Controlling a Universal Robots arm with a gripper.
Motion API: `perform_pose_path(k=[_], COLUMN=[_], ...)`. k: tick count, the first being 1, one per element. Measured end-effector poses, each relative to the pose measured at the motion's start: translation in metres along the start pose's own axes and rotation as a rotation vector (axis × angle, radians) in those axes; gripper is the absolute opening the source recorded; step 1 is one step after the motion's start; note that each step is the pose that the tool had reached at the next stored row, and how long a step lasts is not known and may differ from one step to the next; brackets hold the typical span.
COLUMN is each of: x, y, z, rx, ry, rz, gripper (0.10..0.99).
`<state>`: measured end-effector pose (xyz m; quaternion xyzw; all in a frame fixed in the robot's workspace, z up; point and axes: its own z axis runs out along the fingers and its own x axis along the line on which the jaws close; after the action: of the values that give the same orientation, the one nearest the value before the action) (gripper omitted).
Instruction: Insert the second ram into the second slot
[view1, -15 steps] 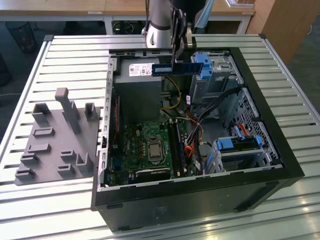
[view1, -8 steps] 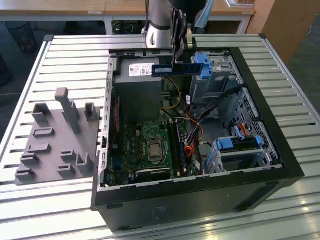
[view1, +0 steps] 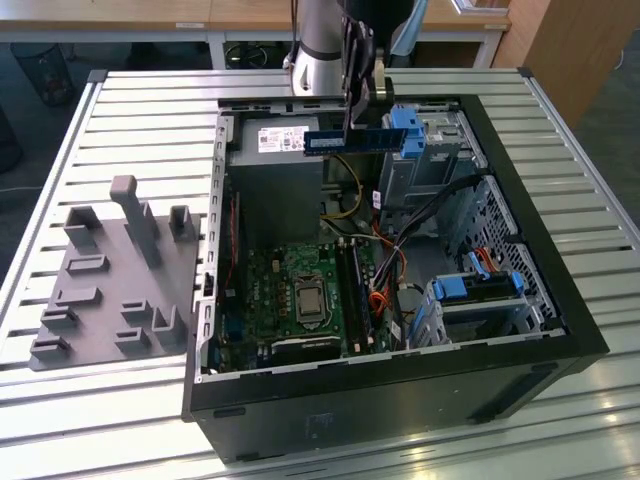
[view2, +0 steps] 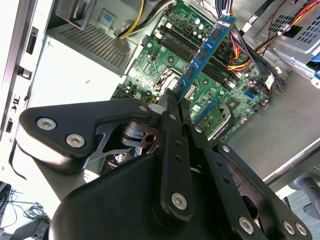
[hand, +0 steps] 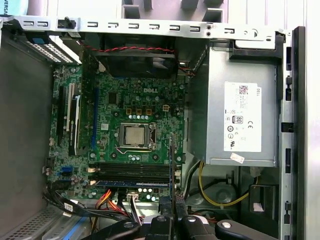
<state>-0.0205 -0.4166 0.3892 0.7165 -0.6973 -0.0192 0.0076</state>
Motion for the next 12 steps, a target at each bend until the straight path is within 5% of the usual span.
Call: perform_pose_path(k=[12], x=[0.0043], y=[0.0001], z=[-0.0001], rx=[0.0], ry=[0.0], rz=[0.0], gripper=[0.137])
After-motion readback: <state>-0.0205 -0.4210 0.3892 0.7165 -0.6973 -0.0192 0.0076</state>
